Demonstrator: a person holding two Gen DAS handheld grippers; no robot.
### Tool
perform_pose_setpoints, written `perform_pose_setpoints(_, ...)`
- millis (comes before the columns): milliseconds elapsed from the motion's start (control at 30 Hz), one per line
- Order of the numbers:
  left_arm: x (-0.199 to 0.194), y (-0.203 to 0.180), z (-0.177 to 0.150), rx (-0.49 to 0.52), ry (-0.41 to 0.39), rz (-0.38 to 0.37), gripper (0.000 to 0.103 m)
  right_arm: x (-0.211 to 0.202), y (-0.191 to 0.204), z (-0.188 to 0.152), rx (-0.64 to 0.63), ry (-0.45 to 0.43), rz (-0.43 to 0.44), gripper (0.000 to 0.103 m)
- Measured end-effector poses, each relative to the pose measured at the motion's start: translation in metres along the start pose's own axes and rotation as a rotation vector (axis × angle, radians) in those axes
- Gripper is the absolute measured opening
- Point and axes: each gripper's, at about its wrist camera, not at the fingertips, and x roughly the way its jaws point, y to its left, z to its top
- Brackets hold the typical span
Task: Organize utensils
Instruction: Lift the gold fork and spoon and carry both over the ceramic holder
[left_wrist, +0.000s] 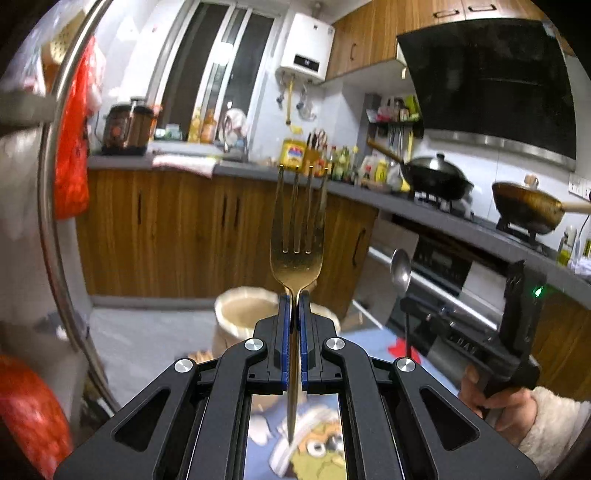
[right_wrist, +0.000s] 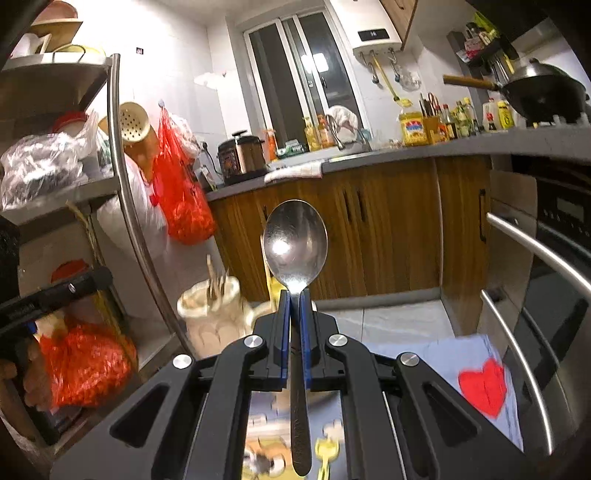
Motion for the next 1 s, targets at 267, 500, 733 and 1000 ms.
perform_pose_setpoints(267,0.025,0.005,0.07,0.078,-0.067,0.057,0.005,0.049,-0.002,0.053,-0.012,-0.063,-0.026,0.006)
perform_pose_setpoints(500,0.074,0.013,0.083,0.113,-0.09,0.135,0.005,0.089,-0.005,0.072,-0.004,-0.13,-0.039,0.006)
perform_pose_setpoints(733,0.122,0.029,0.045,0.104,0.006,0.143,0.005,0.117,-0.012,0.049,0.024,-0.141,0.015,0.006)
perform_pose_setpoints(1000,0.132,0.044,0.016,0.064,0.083,0.115,0.005,0.129,-0.012,0.023,-0.01,-0.058,0.019,0.006)
